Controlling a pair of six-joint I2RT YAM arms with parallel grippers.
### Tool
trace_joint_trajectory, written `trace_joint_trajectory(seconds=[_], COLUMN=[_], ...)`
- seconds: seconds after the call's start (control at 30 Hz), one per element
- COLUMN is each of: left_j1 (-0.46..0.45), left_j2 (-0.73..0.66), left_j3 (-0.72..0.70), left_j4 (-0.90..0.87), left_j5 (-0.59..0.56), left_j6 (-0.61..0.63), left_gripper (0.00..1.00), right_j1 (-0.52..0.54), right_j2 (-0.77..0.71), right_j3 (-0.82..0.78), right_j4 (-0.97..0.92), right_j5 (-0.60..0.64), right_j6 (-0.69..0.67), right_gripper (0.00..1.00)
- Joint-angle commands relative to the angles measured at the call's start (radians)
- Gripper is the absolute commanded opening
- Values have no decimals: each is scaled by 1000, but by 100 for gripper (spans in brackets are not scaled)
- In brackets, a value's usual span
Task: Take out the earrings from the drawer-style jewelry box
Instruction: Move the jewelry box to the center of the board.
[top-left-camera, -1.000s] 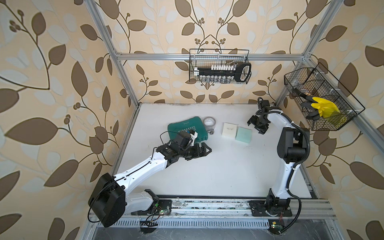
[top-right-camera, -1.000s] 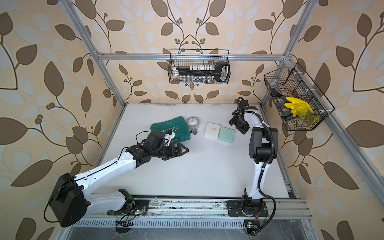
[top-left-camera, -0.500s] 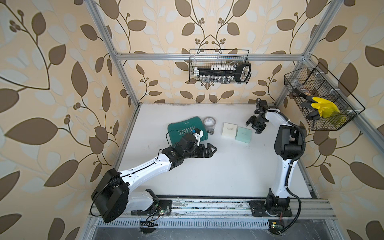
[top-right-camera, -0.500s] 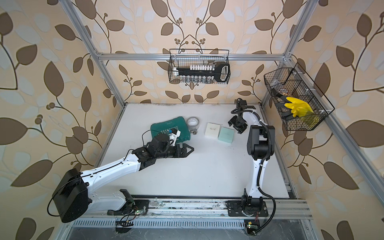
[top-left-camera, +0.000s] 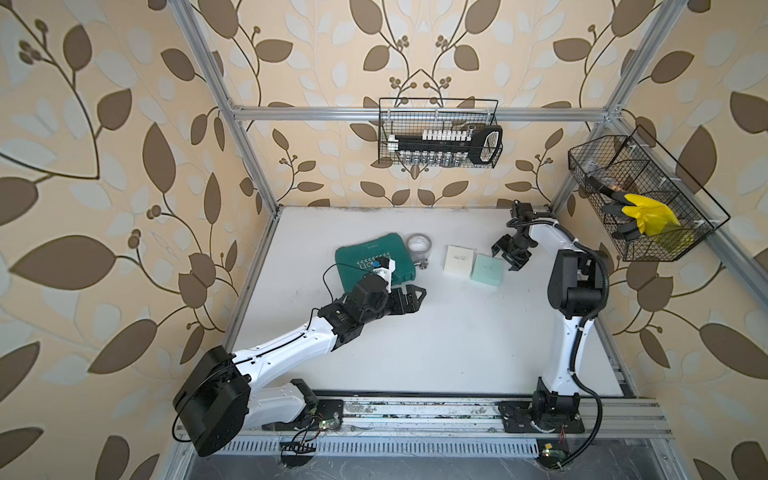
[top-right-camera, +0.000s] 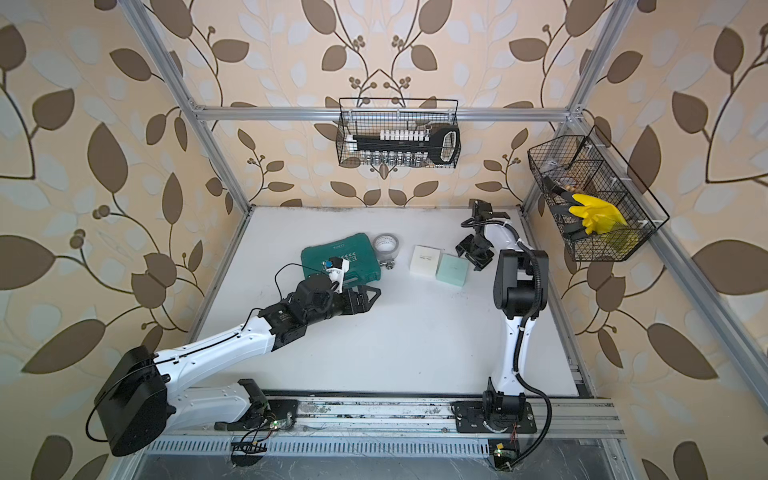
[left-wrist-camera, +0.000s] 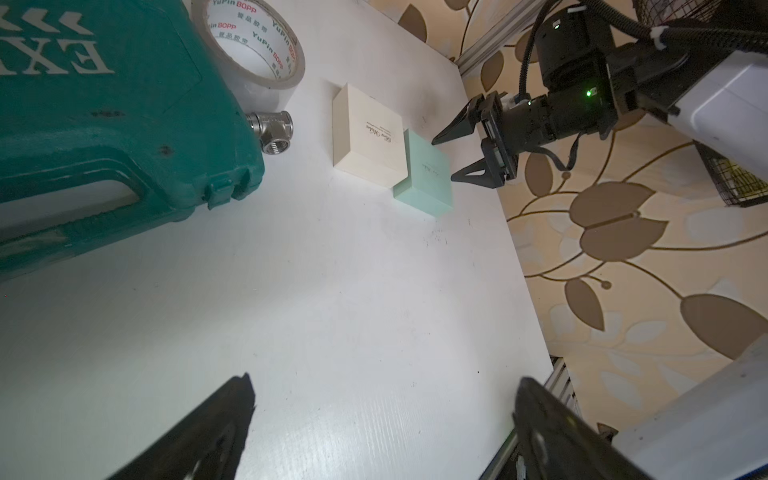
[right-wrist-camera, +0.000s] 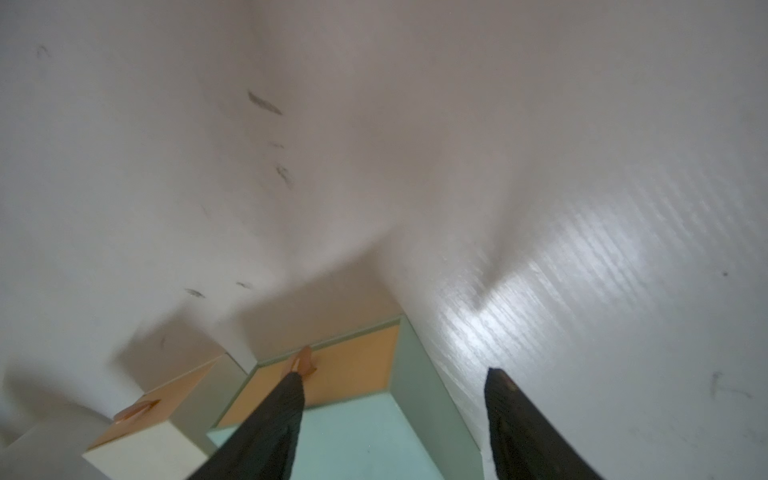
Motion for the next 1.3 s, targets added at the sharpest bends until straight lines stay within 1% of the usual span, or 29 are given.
trace_joint_trajectory(seconds=[0.0, 0.13, 0.2, 0.23, 0.3, 0.47, 0.67, 1.0, 1.27], left_j1=[-14, -13, -15, -14, -13, -14, -14, -14, -14], left_j2=[-33, -42, -47, -49, -54, -69, -96, -156, -166], left_j3=[0, 2, 1, 2, 3, -8, -24, -61, -81], left_j4=[37, 21, 15, 8, -8, -29, -68, -140, -156], left_j5=[-36, -37, -36, -35, -35, -35, -27, -13, 8], left_j6=[-5, -2, -2, -2, -4, -13, -9, -5, -9], left_gripper=[99, 99, 99, 99, 99, 99, 99, 99, 99], right_j1=[15, 32, 37, 42, 47, 62, 85, 168, 253], right_j2=[23, -1, -18, -29, -46, -114, -236, -421, -504], right_j3=[-14, -43, -70, -86, -117, -226, -400, -680, -772], right_j4=[-35, -35, -25, -22, -16, 14, 71, 158, 195], right_j5=[-20, -16, -21, -23, -27, -46, -70, -122, -170], right_j6=[26, 34, 34, 66, 82, 122, 195, 331, 425], right_gripper=[69, 68, 66, 65, 64, 63, 61, 60, 62])
